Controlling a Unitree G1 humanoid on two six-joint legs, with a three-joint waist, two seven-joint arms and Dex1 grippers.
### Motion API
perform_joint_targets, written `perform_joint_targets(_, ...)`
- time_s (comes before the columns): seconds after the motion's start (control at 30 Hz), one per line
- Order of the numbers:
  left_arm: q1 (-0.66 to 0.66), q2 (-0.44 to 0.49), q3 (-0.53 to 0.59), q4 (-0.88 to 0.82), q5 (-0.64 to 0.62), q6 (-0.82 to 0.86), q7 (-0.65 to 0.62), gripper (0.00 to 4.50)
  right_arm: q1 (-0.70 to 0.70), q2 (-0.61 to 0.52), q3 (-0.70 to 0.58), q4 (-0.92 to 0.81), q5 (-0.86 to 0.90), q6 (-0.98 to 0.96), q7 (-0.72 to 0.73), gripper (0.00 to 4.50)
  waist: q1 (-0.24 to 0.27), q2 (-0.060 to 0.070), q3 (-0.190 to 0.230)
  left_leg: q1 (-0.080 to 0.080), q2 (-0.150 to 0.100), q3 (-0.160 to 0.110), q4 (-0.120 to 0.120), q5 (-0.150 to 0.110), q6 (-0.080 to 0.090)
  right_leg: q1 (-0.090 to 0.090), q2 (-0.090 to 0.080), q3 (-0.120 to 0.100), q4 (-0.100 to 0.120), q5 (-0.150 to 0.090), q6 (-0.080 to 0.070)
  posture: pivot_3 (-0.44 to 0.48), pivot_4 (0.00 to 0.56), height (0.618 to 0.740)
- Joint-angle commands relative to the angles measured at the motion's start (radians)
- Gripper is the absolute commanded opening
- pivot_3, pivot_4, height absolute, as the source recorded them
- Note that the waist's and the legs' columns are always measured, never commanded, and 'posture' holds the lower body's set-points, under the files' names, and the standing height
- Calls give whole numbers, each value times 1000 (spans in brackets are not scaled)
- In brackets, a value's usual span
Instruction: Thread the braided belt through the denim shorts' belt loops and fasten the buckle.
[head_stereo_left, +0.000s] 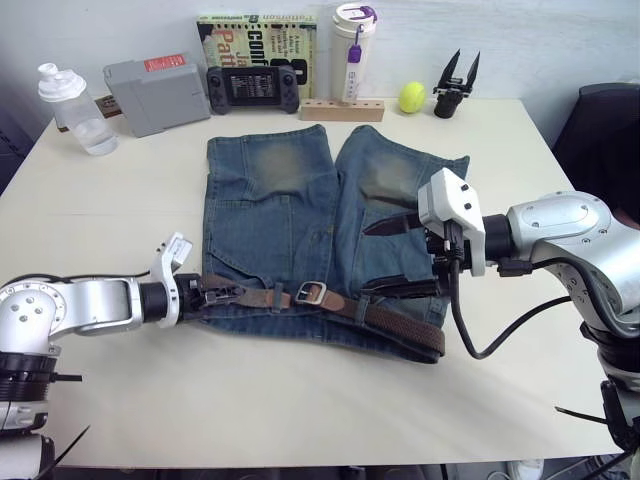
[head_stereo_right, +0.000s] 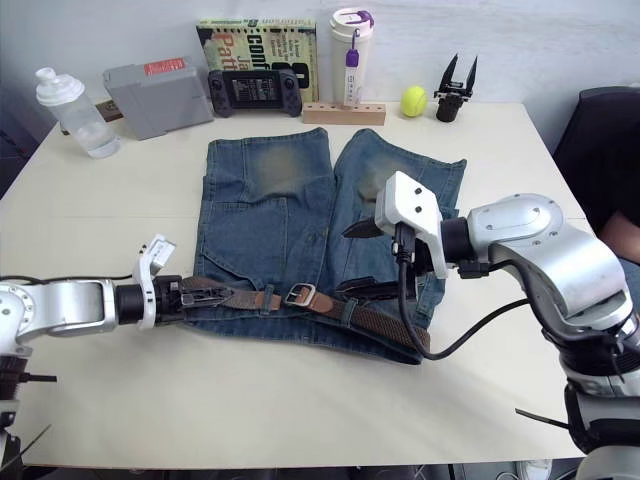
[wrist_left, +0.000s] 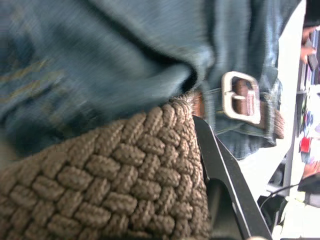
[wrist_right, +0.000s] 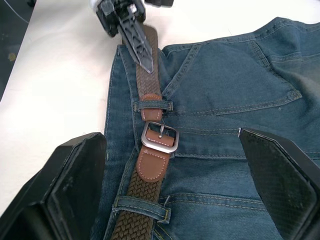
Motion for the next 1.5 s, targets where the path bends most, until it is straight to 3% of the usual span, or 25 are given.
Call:
perform_joint_targets(0.03, 29, -13, -24, -15, -15, -11, 34, 0, -6, 7, -36, -29, 10, -5, -9, 4463, 1, 0, 0, 0, 0, 0, 0, 0, 0, 0, 0, 0, 0, 0, 0, 0, 150, 713)
perform_joint_targets(0.23, -3, -104, -68, 49, 54, 0, 19, 0, 31, 50, 11, -64, -40, -34, -53, 4463, 13, 0, 0, 1, 0, 0, 0, 0, 0, 2, 0, 0, -1, 0, 0, 0, 150, 713)
perform_joint_targets(0.43, -116, -102, -117, 62, 324, 73, -152, 0, 130, 97, 194, -59, -453, -471, -168, 4463, 36, 1, -1, 2, -2, 1, 1, 0, 0, 3, 0, -1, -2, 1, 2, 0, 150, 713)
perform_joint_targets(0.83, -167, -118, -122, 68, 626, 129, -382, 0, 150, 232, 416, 254, -1073, -1186, -512, 4463, 34, 1, -2, 3, -1, 1, 1, 0, -1, 4, 1, 0, -4, 2, 3, 0, 150, 713)
perform_joint_targets(1.1, -170, -146, -115, 40, 748, 153, -478, 0, 111, 296, 427, 415, -1227, -1357, -619, 4463, 24, 2, -2, 15, -1, 0, -1, 0, -1, 16, 1, -1, -6, 1, 3, 0, 150, 713)
perform_joint_targets(1.5, -174, -178, -80, 44, 868, 186, -566, 0, 137, 295, 417, 443, -1273, -1388, -591, 4463, 24, 3, -5, 18, -1, 0, -3, 0, -2, 19, 1, 0, -6, 1, 3, 0, 150, 713)
